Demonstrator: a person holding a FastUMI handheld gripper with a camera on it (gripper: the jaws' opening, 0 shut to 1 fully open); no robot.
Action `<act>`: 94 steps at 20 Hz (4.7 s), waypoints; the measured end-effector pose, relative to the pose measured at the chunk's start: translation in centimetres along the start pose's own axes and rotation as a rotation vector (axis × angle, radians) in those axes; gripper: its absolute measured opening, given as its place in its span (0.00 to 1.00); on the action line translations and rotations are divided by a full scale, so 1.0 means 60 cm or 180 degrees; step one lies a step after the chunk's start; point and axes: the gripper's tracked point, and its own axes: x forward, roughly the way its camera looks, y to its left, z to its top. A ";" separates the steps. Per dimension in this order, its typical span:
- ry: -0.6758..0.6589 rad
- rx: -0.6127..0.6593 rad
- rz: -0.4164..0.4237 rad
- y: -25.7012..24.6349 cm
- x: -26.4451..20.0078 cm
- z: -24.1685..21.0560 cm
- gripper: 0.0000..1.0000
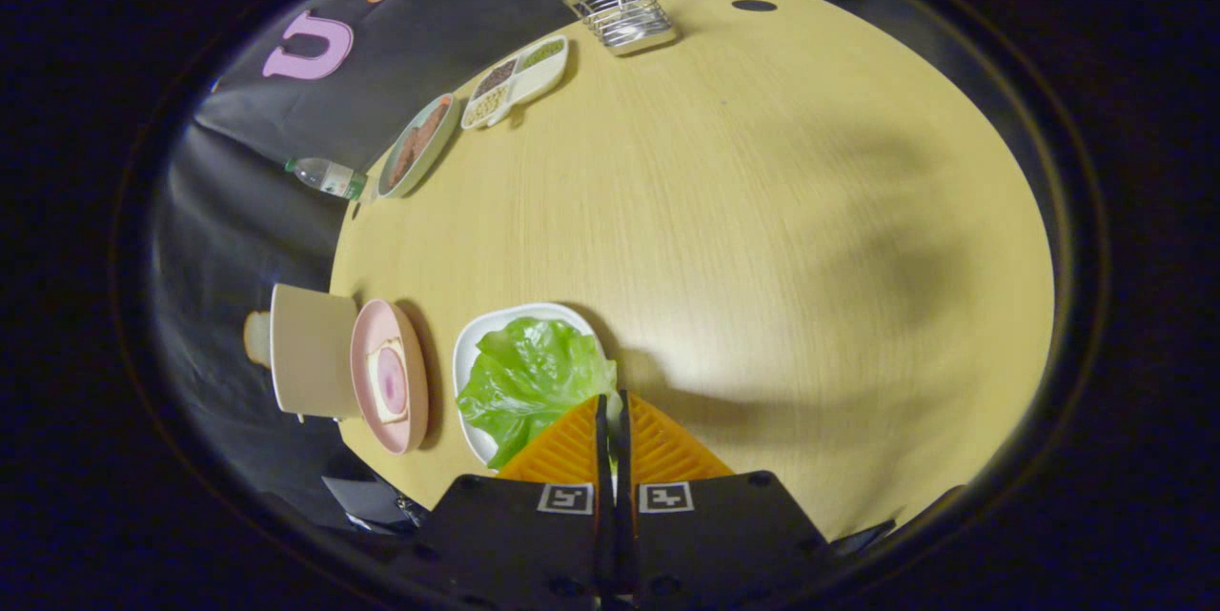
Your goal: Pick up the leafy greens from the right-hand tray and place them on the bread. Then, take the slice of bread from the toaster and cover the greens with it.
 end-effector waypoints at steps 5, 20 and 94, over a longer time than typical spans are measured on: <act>-0.0070 0.0063 0.0122 0.031 -0.033 -0.003 0.04; -0.0399 0.0256 0.1375 0.330 -0.191 -0.015 0.04; 0.0526 -0.0517 0.0207 0.825 -0.121 -0.069 1.00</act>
